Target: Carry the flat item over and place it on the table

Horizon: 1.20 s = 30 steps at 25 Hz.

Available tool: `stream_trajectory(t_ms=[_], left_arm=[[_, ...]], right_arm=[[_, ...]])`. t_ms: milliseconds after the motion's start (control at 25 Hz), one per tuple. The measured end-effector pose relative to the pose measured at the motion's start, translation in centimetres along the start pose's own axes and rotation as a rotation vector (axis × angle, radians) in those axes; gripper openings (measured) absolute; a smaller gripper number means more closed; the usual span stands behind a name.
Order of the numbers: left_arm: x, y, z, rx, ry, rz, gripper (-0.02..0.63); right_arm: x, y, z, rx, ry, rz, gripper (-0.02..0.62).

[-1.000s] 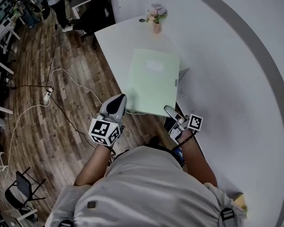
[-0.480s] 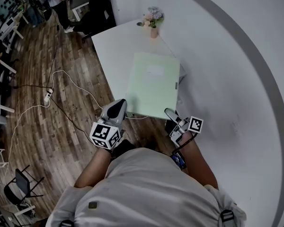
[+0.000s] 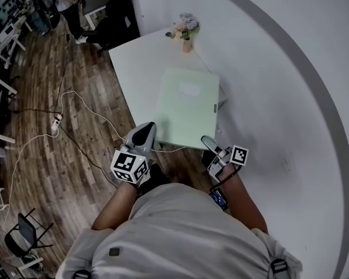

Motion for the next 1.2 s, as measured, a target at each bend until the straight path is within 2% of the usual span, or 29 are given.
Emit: stream_trajectory(t_ms=[120, 320, 440, 640, 920, 1200], left_arm=[[-1.6, -0.2, -1.6, 0.008, -0.007, 0.002, 0.0], [-6.6, -0.3, -4.6, 0.017, -0.017, -0.003, 0.0], [-7.6, 1.1, -4.4, 0.031, -0.036, -0.015, 0.0], [-14.4, 2.8, -5.5, 0.039, -0.053, -0.01, 0.0], [-20.2, 3.4, -4.5, 0.025, -0.049, -0.014, 0.0], [-22.5, 2.8, -5.4, 0.012, -0.03, -0.006, 0.0]], right_arm=[[0.6, 1.0, -1.9, 0.004, -0.004, 0.0, 0.299], [1.9, 2.4, -7.3, 0.008, -0.006, 0.0, 0.299], [1.0, 1.5, -8.3, 0.017, 0.0, 0.009, 0.299], [1.2, 0.2, -14.8, 0.034, -0.002, 0.006, 0.299], [1.5, -1.7, -19.7, 0.048, -0.004, 0.006, 0.299], [2.3, -1.1, -22.3, 0.025, -0.023, 0.009, 0.3]])
Point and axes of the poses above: the fingertips, and each gripper's own axes: z backward along the fingers, x to its right, y out of its top, the point moved 9 cm from there along z, backward along the fingers, and after that the axes turned 14 degrees about x, right-handed, at the moved point
